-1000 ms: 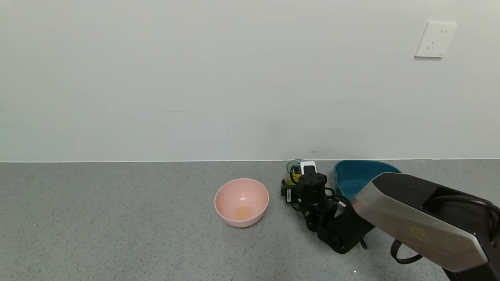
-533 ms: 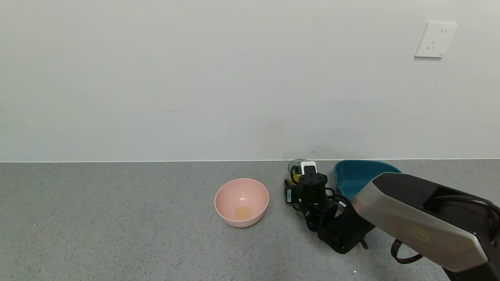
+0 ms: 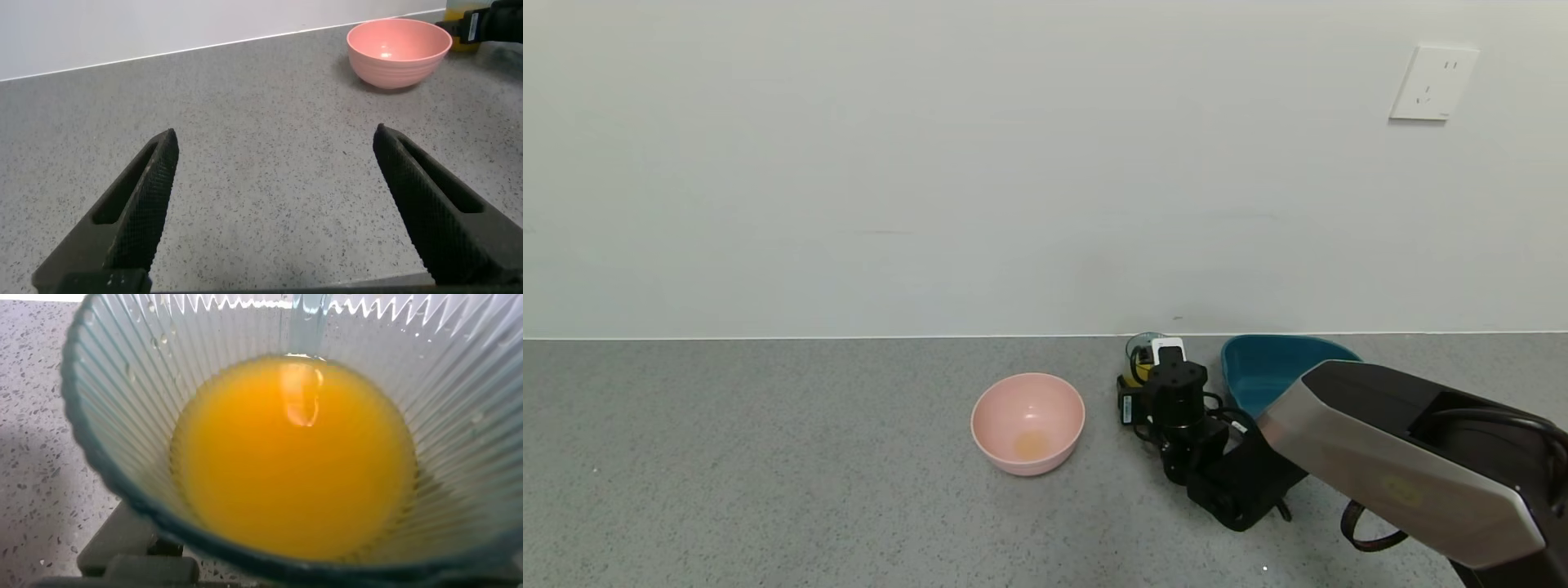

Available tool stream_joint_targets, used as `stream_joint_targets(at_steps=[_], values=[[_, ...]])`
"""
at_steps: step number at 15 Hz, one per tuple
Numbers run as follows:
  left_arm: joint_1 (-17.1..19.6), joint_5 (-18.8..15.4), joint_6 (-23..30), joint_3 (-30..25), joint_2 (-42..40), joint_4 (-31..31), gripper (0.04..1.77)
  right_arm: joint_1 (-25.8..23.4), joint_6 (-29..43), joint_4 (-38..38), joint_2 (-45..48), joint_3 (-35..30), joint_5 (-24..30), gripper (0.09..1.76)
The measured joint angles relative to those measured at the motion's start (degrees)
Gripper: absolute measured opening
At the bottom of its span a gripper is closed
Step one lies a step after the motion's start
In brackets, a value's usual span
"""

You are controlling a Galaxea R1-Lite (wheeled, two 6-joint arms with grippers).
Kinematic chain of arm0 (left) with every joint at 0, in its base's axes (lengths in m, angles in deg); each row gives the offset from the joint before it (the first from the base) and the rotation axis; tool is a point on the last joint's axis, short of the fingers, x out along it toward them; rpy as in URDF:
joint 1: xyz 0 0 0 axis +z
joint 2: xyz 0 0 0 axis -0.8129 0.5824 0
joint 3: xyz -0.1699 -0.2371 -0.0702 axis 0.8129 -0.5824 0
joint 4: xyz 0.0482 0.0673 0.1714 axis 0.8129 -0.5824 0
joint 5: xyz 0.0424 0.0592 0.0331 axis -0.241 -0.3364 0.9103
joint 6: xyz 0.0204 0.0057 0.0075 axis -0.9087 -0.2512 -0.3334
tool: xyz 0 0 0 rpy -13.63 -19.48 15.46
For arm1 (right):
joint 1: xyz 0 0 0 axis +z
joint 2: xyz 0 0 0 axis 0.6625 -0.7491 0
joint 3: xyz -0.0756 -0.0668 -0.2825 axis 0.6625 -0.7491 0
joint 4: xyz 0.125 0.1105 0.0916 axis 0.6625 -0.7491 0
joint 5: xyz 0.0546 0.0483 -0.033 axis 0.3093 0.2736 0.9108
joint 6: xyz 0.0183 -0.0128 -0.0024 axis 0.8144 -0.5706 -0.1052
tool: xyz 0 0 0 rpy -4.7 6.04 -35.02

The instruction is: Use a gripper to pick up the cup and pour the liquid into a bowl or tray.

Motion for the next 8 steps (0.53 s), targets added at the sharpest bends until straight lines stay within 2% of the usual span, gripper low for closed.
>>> stream_joint_targets(at_steps=[8], values=[[0.0, 0.0, 0.0, 0.0, 0.0, 0.0, 1.72, 0.9, -1.3, -2.5, 3.7, 0.2, 0.2, 1.35]])
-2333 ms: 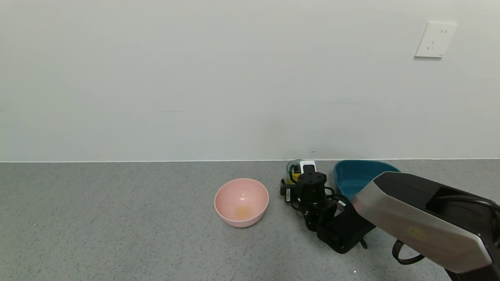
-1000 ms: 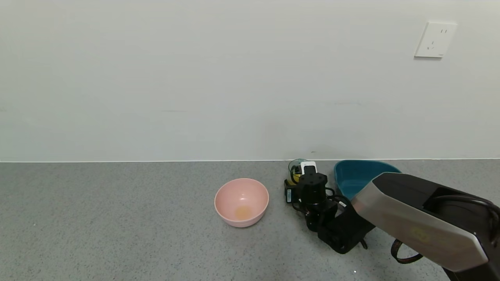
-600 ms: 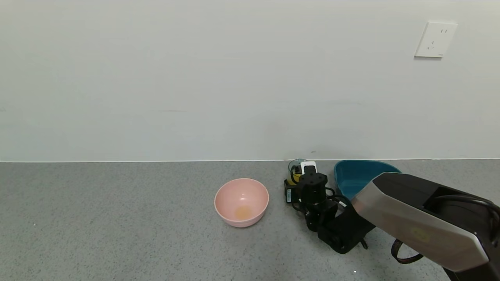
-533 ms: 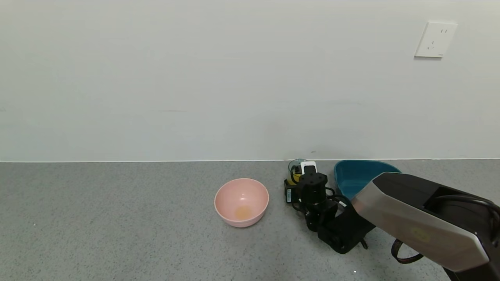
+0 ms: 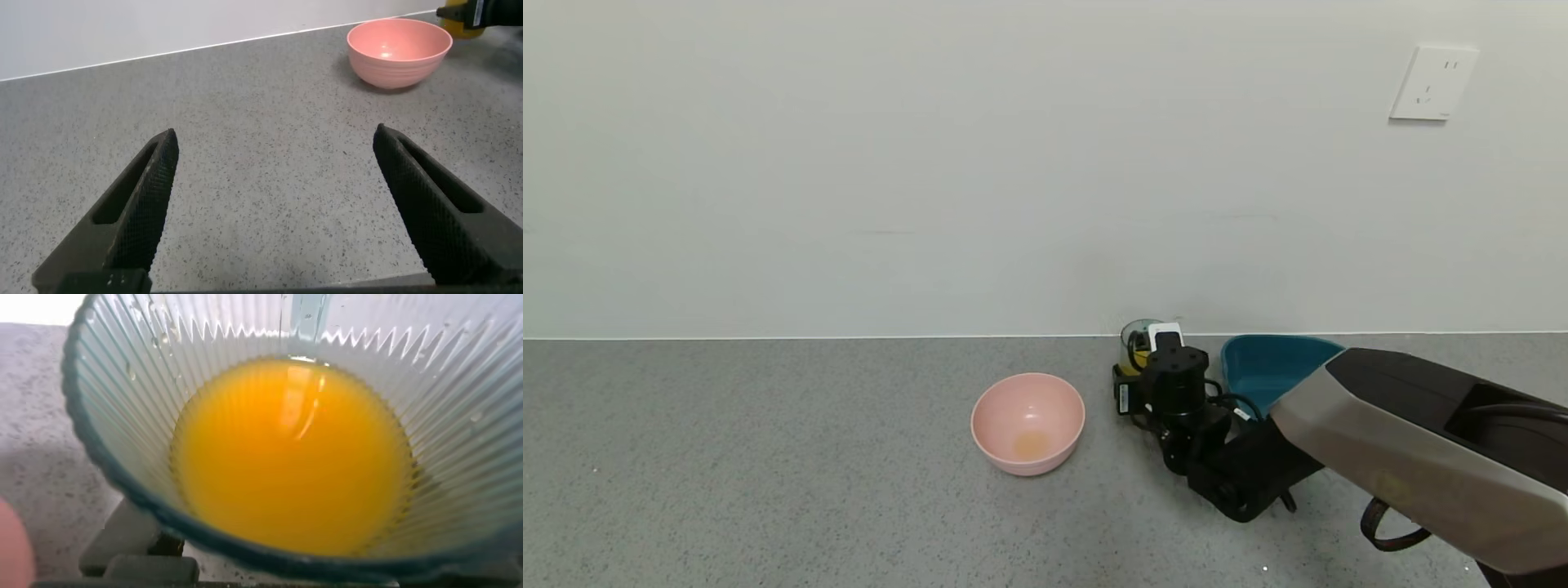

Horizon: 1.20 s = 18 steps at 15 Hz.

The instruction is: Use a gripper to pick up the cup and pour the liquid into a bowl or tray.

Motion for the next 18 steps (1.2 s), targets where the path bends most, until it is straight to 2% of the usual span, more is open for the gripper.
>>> stream_joint_targets(at_steps=[5, 12, 18], values=[[0.0, 0.0, 0.0, 0.0, 0.0, 0.0, 1.72, 0.2, -2.9, -0.4, 4.3, 0.0, 0.0, 1.35], [0.0, 0.0, 0.0, 0.0, 0.0, 0.0, 1.72, -0.5, -3.5, -7.2, 12.9, -0.9, 1.7, 1.35], [0.0, 0.0, 0.0, 0.0, 0.0, 0.0, 1.72, -3.2, -3.7, -9.6, 20.1, -6.3, 7.4, 1.35]])
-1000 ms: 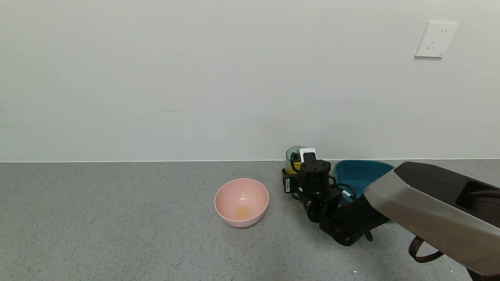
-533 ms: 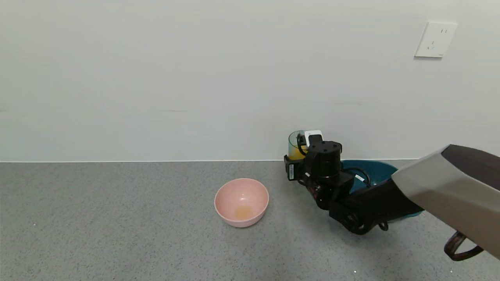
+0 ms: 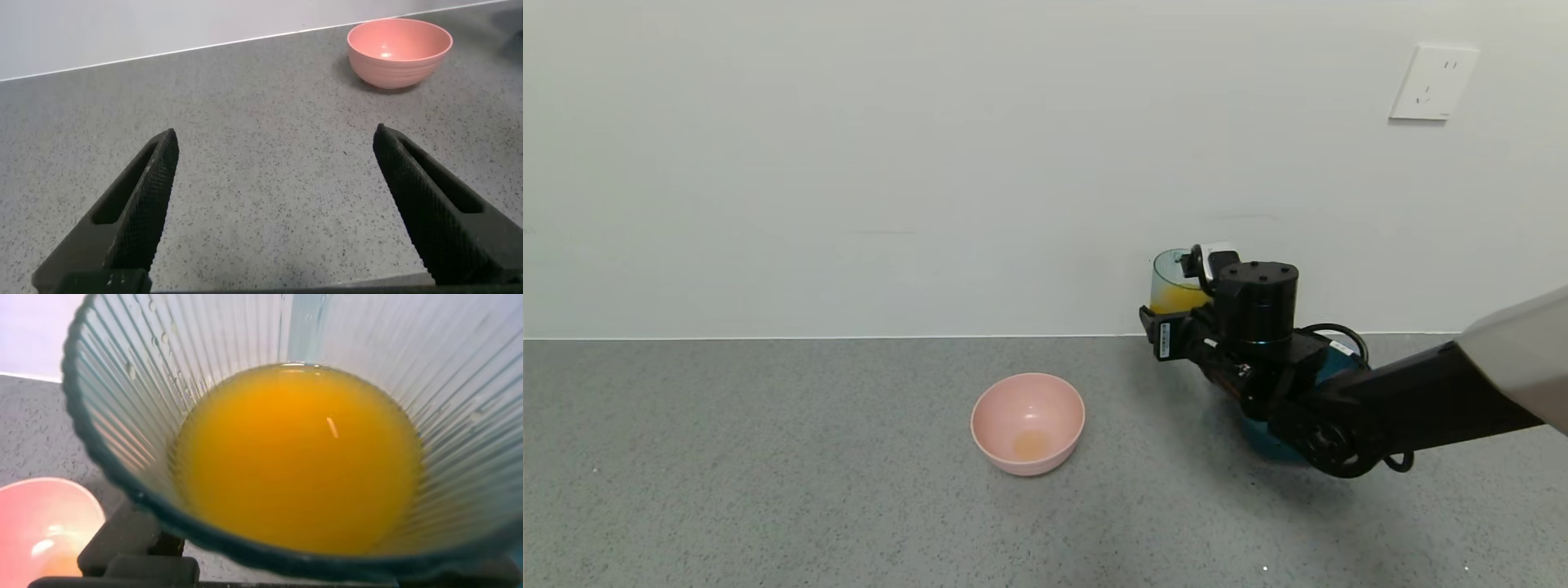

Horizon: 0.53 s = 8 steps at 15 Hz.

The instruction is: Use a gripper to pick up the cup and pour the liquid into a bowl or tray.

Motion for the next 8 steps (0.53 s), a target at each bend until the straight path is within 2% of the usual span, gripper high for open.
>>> stream_joint_targets(at_steps=[5, 8], values=[[0.0, 0.0, 0.0, 0.0, 0.0, 0.0, 1.72, -5.2, -0.1, 0.2, 4.8, -5.8, 5.6, 1.35], [0.0, 0.0, 0.0, 0.0, 0.0, 0.0, 1.72, -9.5, -2.7, 0.7, 7.3, -8.9, 8.7, 1.35]])
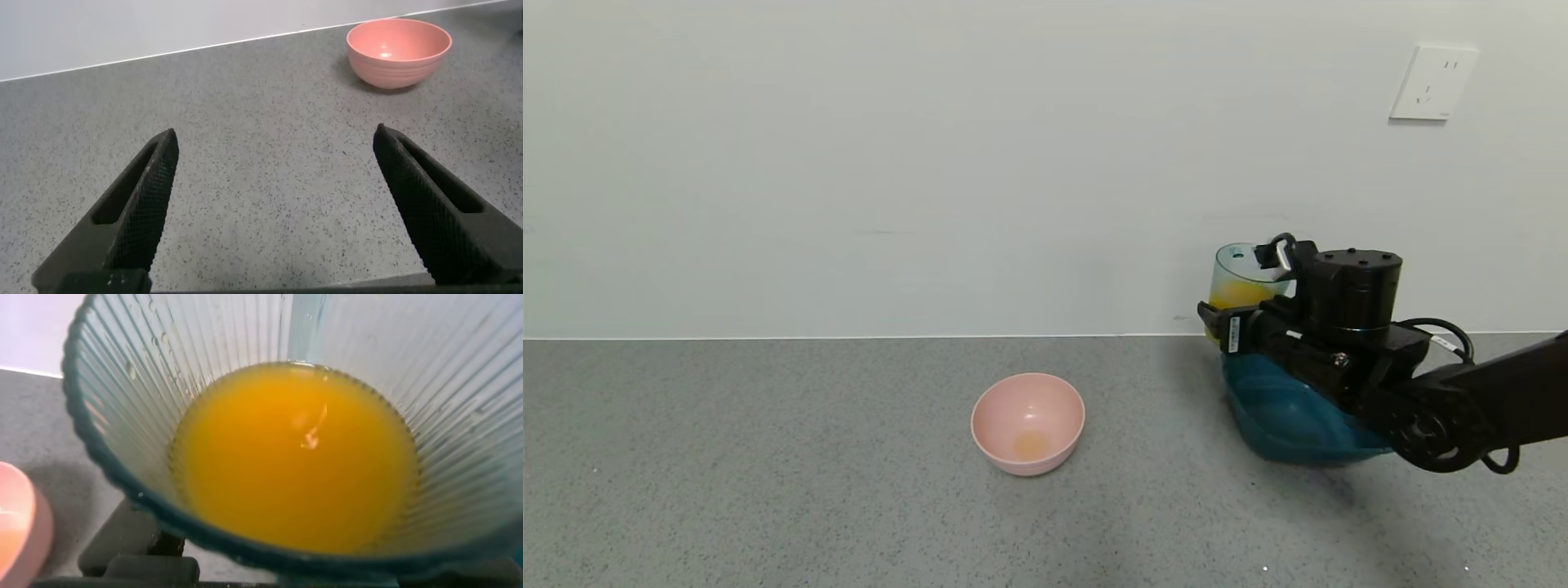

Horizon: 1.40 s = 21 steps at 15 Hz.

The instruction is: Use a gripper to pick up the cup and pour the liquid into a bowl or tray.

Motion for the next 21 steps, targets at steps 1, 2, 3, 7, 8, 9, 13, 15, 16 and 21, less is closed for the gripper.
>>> stream_joint_targets(at_steps=[1, 2, 3, 7, 8, 9, 13, 15, 16, 21], values=[[0.0, 0.0, 0.0, 0.0, 0.0, 0.0, 1.72, -1.5, -0.4, 0.1, 0.7, -0.8, 0.9, 1.35], [0.0, 0.0, 0.0, 0.0, 0.0, 0.0, 1.72, -3.2, -0.7, 0.0, 1.3, -1.4, 1.8, 1.35], [0.0, 0.0, 0.0, 0.0, 0.0, 0.0, 1.72, -5.0, -1.3, 0.0, 1.9, -1.9, 2.9, 1.35], [0.0, 0.0, 0.0, 0.0, 0.0, 0.0, 1.72, -12.0, -4.3, 0.3, 3.2, -3.3, 6.3, 1.35], [0.0, 0.0, 0.0, 0.0, 0.0, 0.0, 1.72, -13.4, -5.1, 0.3, 3.3, -3.4, 6.9, 1.35], [0.0, 0.0, 0.0, 0.0, 0.0, 0.0, 1.72, -14.9, -6.1, 0.2, 3.5, -3.6, 7.6, 1.35], [0.0, 0.0, 0.0, 0.0, 0.0, 0.0, 1.72, -19.4, -8.1, 0.3, 3.7, -4.4, 8.9, 1.35], [0.0, 0.0, 0.0, 0.0, 0.0, 0.0, 1.72, -21.2, -9.5, 0.3, 3.9, -4.8, 10.6, 1.35], [0.0, 0.0, 0.0, 0.0, 0.0, 0.0, 1.72, -22.3, -10.3, 0.3, 4.1, -5.1, 11.4, 1.35], [0.0, 0.0, 0.0, 0.0, 0.0, 0.0, 1.72, -26.1, -12.7, -0.1, 4.9, -5.6, 13.3, 1.35]])
